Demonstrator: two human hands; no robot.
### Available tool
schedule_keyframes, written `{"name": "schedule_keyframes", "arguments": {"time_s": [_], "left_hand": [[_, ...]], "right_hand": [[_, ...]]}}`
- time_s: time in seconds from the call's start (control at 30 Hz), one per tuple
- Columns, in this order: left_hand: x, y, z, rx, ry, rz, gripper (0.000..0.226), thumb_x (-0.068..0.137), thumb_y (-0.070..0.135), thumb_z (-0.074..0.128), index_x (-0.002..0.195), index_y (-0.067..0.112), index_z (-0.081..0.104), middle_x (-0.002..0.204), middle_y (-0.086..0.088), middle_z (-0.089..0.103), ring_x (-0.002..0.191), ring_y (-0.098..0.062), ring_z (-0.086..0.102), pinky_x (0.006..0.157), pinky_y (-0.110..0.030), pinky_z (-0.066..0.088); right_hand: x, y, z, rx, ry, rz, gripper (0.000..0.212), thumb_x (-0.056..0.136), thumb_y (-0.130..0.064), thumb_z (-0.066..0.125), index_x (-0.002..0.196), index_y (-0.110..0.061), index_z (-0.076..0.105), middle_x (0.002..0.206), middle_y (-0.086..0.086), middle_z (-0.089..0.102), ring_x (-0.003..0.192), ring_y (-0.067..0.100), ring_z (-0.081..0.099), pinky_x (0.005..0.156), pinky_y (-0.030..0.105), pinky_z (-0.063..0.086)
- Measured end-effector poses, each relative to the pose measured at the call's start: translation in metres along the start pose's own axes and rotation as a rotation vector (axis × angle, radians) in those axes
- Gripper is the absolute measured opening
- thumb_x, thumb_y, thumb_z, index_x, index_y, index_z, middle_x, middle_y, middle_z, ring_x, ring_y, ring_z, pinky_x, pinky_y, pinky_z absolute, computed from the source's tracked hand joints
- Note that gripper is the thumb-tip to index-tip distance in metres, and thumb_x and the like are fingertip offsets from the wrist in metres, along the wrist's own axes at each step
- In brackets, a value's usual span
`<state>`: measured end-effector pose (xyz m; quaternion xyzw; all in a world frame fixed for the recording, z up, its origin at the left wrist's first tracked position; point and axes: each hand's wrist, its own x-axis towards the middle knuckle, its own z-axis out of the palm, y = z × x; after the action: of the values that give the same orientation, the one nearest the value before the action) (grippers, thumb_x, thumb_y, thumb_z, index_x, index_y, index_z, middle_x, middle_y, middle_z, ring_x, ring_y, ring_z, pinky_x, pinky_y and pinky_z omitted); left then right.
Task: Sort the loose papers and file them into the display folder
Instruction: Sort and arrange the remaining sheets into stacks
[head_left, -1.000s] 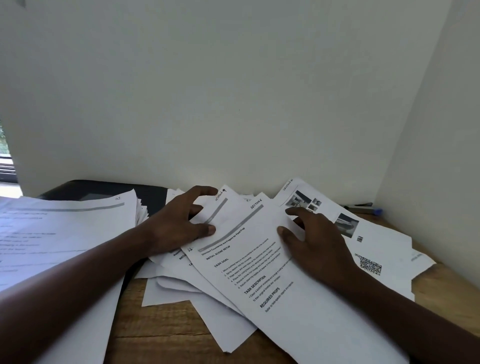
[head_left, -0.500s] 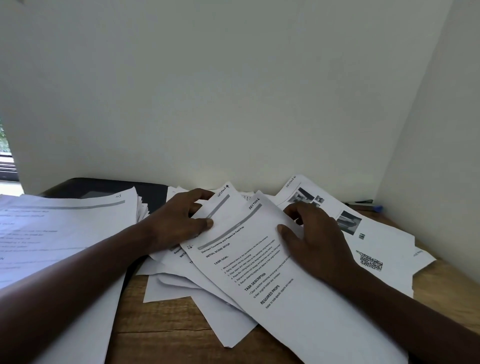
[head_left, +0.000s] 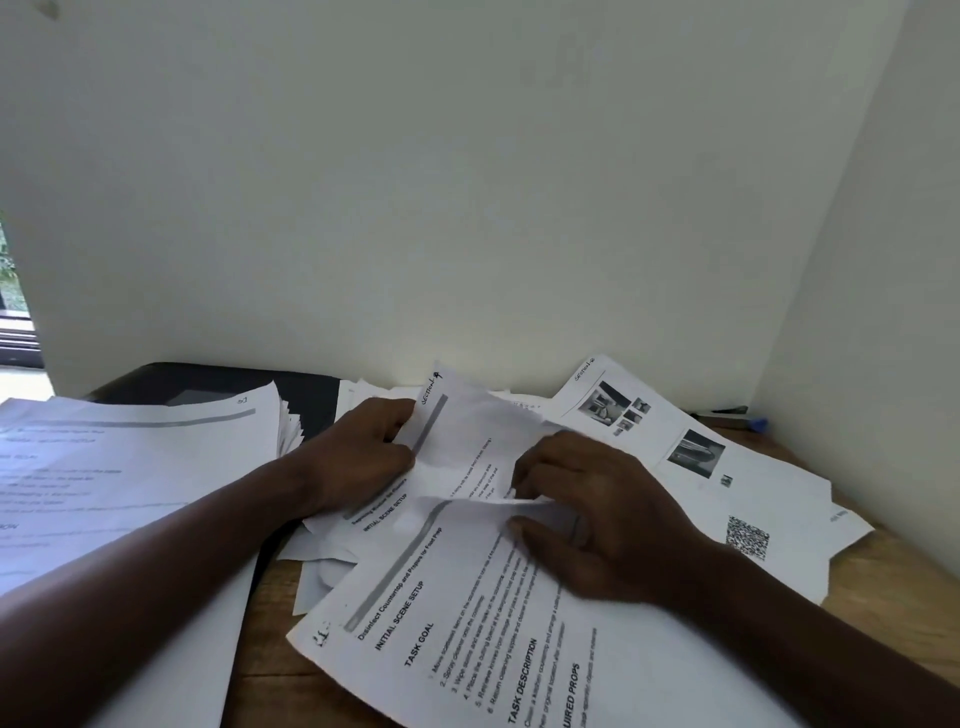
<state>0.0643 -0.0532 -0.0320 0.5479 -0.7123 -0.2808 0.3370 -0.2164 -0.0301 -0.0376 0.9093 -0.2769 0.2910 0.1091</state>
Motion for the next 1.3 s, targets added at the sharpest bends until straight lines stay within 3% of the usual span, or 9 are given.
{"name": "schedule_keyframes", "arguments": {"time_s": [0.17,0.3,0.4,0.47,0.57,0.73,1.0,1.2,1.3], "left_hand": [[-0.005,0.009,0.002,0.139,-0.031,-0.015,0.041,0.074,0.032,0.046,0.109,0.018,0.062,0.111,0.005,0.069,0.103,-0.017,0.063,0.088,-0.035,0.049],[-0.005,0.012,0.002,0.03,-0.063,-0.066,0.031,0.077,0.019,0.048,0.102,0.021,0.066,0.1,0.0,0.073,0.091,-0.018,0.07,0.079,-0.037,0.057],[-0.003,0.015,0.007,-0.018,-0.044,-0.095,0.034,0.095,-0.001,0.052,0.084,0.031,0.052,0.086,0.013,0.057,0.069,0.014,0.057,0.066,-0.001,0.042],[-0.003,0.016,0.01,-0.051,-0.049,-0.079,0.044,0.099,-0.004,0.052,0.08,0.035,0.044,0.072,0.019,0.058,0.058,0.024,0.05,0.058,0.004,0.037],[-0.001,0.01,0.011,-0.045,-0.035,-0.071,0.024,0.103,0.011,0.058,0.089,0.031,0.059,0.077,0.037,0.068,0.076,0.02,0.063,0.066,-0.003,0.046],[-0.004,0.011,0.008,-0.043,-0.041,-0.043,0.022,0.1,0.032,0.065,0.122,0.027,0.067,0.115,0.015,0.072,0.109,0.001,0.066,0.089,-0.018,0.05],[-0.005,0.007,0.003,-0.134,-0.071,-0.09,0.036,0.097,0.017,0.07,0.125,0.035,0.057,0.109,0.0,0.077,0.091,-0.017,0.077,0.08,-0.036,0.062],[-0.003,0.01,-0.003,-0.278,-0.203,-0.104,0.047,0.082,0.02,0.07,0.127,0.028,0.061,0.114,-0.011,0.076,0.094,-0.022,0.074,0.081,-0.035,0.055],[-0.003,0.009,-0.001,-0.261,-0.205,-0.076,0.034,0.097,0.019,0.067,0.129,0.028,0.062,0.115,-0.005,0.077,0.101,-0.018,0.073,0.085,-0.029,0.053]], "right_hand": [[-0.003,0.007,0.0,-0.042,-0.011,0.115,0.02,0.097,-0.042,0.062,0.095,-0.022,0.063,0.096,-0.009,0.059,0.093,0.018,0.059,0.075,0.034,0.049],[-0.004,0.016,0.006,-0.067,-0.002,0.362,0.028,0.094,-0.057,0.05,0.087,-0.029,0.055,0.082,-0.01,0.059,0.08,0.018,0.06,0.066,0.034,0.042],[-0.008,0.026,0.009,0.027,0.018,0.488,0.03,0.089,-0.061,0.049,0.085,-0.031,0.054,0.075,-0.012,0.06,0.074,0.016,0.059,0.068,0.037,0.048],[-0.009,0.03,0.011,0.09,0.011,0.553,0.031,0.086,-0.064,0.05,0.092,-0.035,0.059,0.081,-0.016,0.064,0.079,0.011,0.062,0.075,0.04,0.052],[-0.009,0.031,0.012,0.144,0.001,0.617,0.035,0.083,-0.067,0.052,0.103,-0.04,0.062,0.091,-0.019,0.068,0.088,0.008,0.065,0.083,0.039,0.053],[-0.008,0.028,0.011,0.188,-0.024,0.671,0.028,0.09,-0.054,0.064,0.115,-0.043,0.059,0.093,-0.017,0.069,0.09,0.007,0.065,0.084,0.037,0.054],[-0.006,0.033,0.015,0.307,0.062,0.732,0.008,0.093,-0.041,0.063,0.095,-0.034,0.065,0.085,-0.015,0.071,0.084,0.007,0.066,0.08,0.037,0.053],[0.012,0.031,-0.01,0.476,-0.012,0.8,0.036,0.094,-0.034,0.072,0.067,-0.017,0.056,0.052,-0.016,0.049,0.05,0.001,0.042,0.057,0.023,0.034],[0.012,0.026,-0.015,0.425,-0.038,0.802,0.04,0.092,-0.037,0.073,0.064,-0.016,0.054,0.05,-0.015,0.049,0.048,0.001,0.043,0.054,0.02,0.032]]}}
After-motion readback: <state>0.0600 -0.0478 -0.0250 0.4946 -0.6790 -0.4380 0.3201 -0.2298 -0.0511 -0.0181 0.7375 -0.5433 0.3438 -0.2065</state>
